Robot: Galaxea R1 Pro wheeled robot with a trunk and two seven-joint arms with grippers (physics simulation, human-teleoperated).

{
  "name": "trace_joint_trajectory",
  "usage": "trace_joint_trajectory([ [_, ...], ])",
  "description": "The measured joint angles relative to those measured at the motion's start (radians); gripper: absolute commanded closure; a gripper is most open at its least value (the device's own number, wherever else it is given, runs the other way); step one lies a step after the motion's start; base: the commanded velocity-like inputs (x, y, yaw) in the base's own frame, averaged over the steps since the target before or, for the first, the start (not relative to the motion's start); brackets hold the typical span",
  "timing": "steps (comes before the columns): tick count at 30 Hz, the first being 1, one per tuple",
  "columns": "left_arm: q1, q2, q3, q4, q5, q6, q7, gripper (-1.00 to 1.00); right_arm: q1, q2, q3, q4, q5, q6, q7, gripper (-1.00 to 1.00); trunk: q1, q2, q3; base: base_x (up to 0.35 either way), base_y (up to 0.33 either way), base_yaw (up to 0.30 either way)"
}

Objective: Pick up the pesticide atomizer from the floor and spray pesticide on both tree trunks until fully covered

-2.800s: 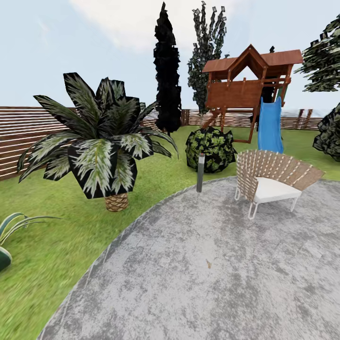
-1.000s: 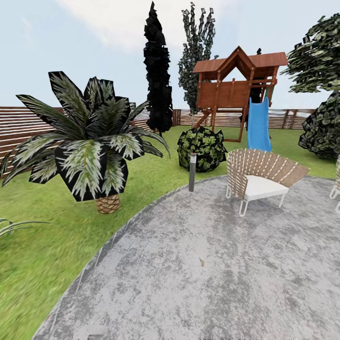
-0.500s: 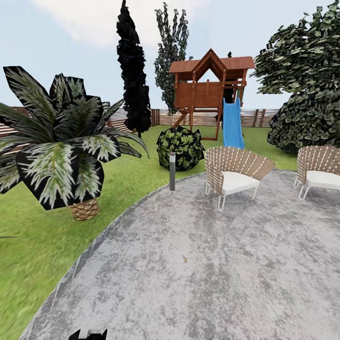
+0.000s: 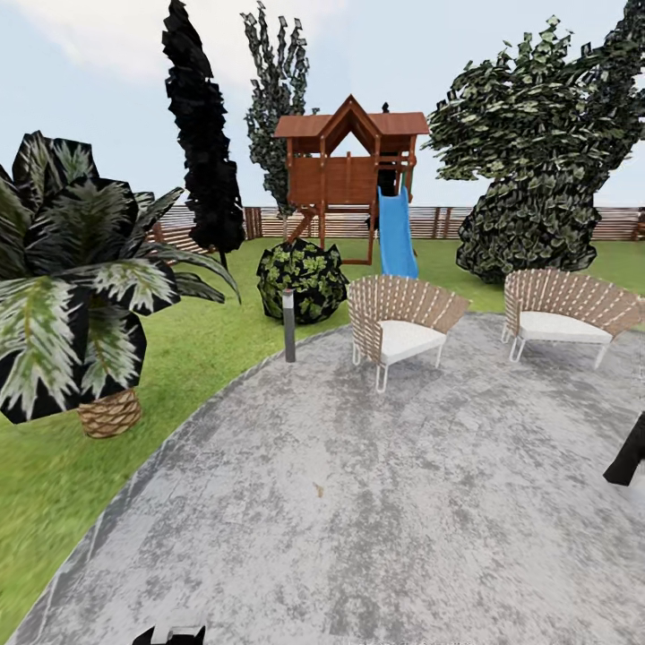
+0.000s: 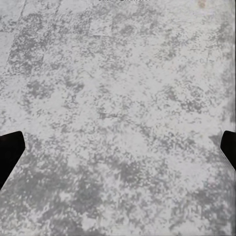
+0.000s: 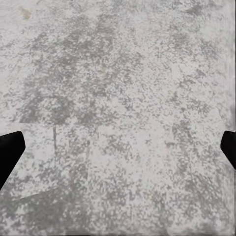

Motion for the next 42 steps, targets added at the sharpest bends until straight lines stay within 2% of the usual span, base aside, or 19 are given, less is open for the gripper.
trace_joint_trajectory([
  [33, 0.001, 0.000, 0.003, 0.030, 0.001, -0.006, -0.002, -1.00, 0.000, 0.000, -0.002, 0.028, 0.000, 0.000, -0.001, -1.00, 0.000, 0.000, 0.000, 0.000, 0.000, -0.300],
  [42, 0.000, -0.001, 0.001, 0.030, 0.000, -0.006, -0.001, -1.00, 0.000, 0.000, -0.001, 0.028, 0.000, 0.000, -0.001, -1.00, 0.000, 0.000, 0.000, -0.194, 0.146, -0.300],
])
